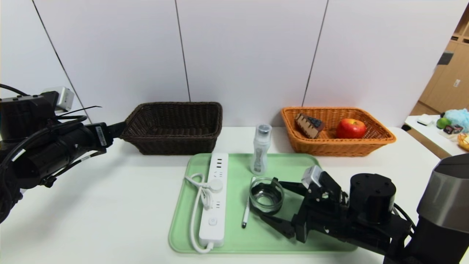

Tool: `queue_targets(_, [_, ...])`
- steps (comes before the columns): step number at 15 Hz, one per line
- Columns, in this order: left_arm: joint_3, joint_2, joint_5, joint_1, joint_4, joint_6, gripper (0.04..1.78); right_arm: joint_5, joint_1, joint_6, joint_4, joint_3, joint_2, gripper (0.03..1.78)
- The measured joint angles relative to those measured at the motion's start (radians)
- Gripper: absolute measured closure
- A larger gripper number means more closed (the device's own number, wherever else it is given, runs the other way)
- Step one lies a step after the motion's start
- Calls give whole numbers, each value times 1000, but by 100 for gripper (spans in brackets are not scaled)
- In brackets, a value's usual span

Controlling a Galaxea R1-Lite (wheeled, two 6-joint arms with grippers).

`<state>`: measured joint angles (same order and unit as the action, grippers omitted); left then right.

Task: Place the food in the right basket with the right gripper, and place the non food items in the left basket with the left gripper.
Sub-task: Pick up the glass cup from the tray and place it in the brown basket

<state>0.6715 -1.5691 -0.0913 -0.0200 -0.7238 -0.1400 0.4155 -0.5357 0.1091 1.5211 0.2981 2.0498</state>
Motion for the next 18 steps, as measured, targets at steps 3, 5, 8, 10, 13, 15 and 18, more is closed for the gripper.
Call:
queue_targets(3, [-10,3,0,0,0,0,13,-5,0,1,0,29,24,11])
queue_targets(5, [-11,4,0,0,0,0,13,-13,-1,3,0,50,37,11])
queue_targets(8, [-12,4,0,0,0,1,13,-17,-5,3,0,63,48,11])
queue_targets(10, [-14,4,0,-1,0,1,13,-18,-5,3,0,66,51,11])
queue_targets(13, [-18,5,0,-1,0,2,13,-19,-6,0,0,75,53,11])
queue_targets(15, [-19,5,0,-1,0,1,13,-20,-6,0,0,80,53,41])
queue_targets(18, [-21,9,0,-1,0,1,13,-19,-8,0,1,73,54,59])
